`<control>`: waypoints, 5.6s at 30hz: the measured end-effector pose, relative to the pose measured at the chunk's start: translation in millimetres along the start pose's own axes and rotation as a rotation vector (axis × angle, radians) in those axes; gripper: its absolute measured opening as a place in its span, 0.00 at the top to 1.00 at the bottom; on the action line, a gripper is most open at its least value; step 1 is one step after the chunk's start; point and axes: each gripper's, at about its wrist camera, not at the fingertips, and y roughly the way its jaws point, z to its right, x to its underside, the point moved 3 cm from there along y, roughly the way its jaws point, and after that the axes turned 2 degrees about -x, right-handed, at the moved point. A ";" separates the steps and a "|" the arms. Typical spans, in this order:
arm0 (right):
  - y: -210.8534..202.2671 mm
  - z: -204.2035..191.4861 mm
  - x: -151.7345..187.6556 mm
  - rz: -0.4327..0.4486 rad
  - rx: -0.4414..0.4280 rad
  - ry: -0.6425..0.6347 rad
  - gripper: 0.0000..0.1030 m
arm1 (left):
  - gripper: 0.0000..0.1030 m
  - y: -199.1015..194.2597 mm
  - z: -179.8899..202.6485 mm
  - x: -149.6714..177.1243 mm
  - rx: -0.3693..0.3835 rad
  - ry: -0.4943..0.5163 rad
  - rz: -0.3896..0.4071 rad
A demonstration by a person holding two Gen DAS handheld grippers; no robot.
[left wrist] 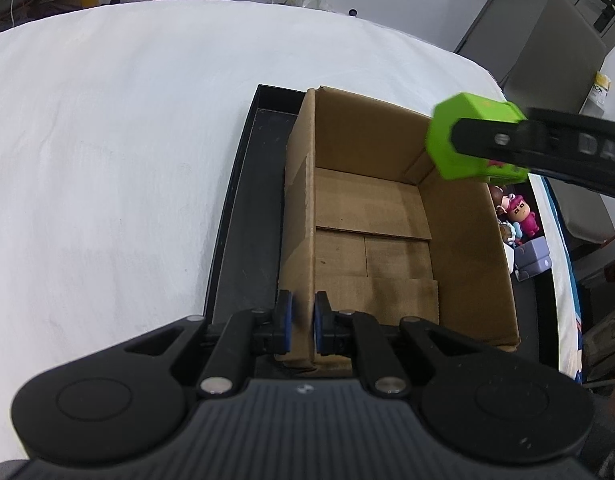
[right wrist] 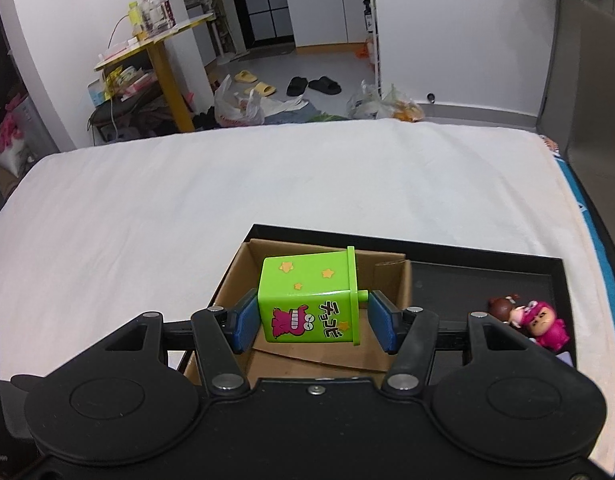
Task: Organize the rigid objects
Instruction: 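Carry the green cube toy over the box and open the right gripper, then withdraw the right gripper and move it toward the lavender block toy, then close the right gripper on the lavender block toy, then lift the lavender block toy and carry it over the box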
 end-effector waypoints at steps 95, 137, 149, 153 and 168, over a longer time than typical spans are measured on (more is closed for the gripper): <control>-44.2 151.6 46.7 -0.078 -0.033 0.119 0.00 | 0.90 3.5 4.2 4.0 -0.058 -0.130 0.014; 37.4 213.0 72.6 -0.279 0.182 0.092 0.57 | 0.90 4.5 3.1 4.2 -0.059 -0.142 0.010; 26.0 203.0 82.7 -0.347 0.157 0.091 0.57 | 0.90 5.0 4.5 2.5 -0.062 -0.133 0.005; 24.2 200.9 86.0 -0.372 0.151 0.094 0.57 | 0.90 5.1 4.6 2.4 -0.064 -0.128 0.003; 33.4 199.6 87.3 -0.357 0.160 0.086 0.58 | 0.90 6.5 0.9 4.4 -0.046 -0.144 0.005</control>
